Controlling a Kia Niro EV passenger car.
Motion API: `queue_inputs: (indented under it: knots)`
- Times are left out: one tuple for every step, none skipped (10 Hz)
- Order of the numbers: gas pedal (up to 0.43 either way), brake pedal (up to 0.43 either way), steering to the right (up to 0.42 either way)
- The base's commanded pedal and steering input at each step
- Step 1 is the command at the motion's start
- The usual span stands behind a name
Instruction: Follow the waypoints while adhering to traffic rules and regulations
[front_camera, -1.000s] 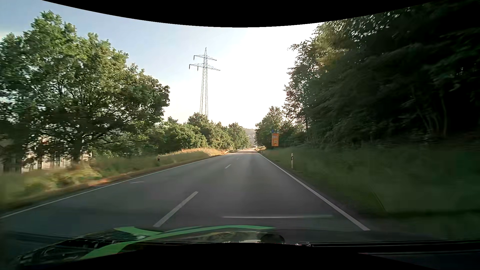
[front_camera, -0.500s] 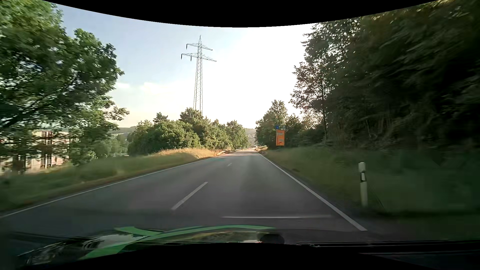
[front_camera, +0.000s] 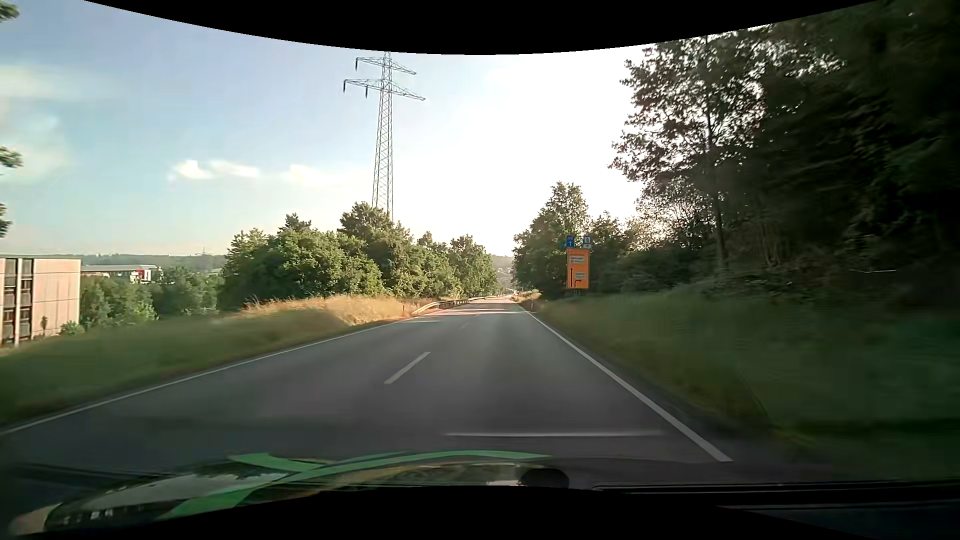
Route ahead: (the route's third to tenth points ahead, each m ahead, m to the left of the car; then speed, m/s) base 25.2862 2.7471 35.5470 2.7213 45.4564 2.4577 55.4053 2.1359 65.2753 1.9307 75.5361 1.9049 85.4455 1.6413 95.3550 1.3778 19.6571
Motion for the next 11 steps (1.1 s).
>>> queue_inputs:
  knots:
    - [0.020,0.000,0.000]
    - [0.020,0.000,0.001]
    - [0.020,0.000,0.001]
    - [0.020,0.000,0.001]
    - [0.028,0.000,0.001]
    - [0.039,0.000,0.001]
    - [0.047,0.000,0.001]
    - [0.059,0.000,0.001]
    - [0.059,0.000,0.001]
    - [0.059,0.000,0.001]
    - [0.059,0.000,0.001]
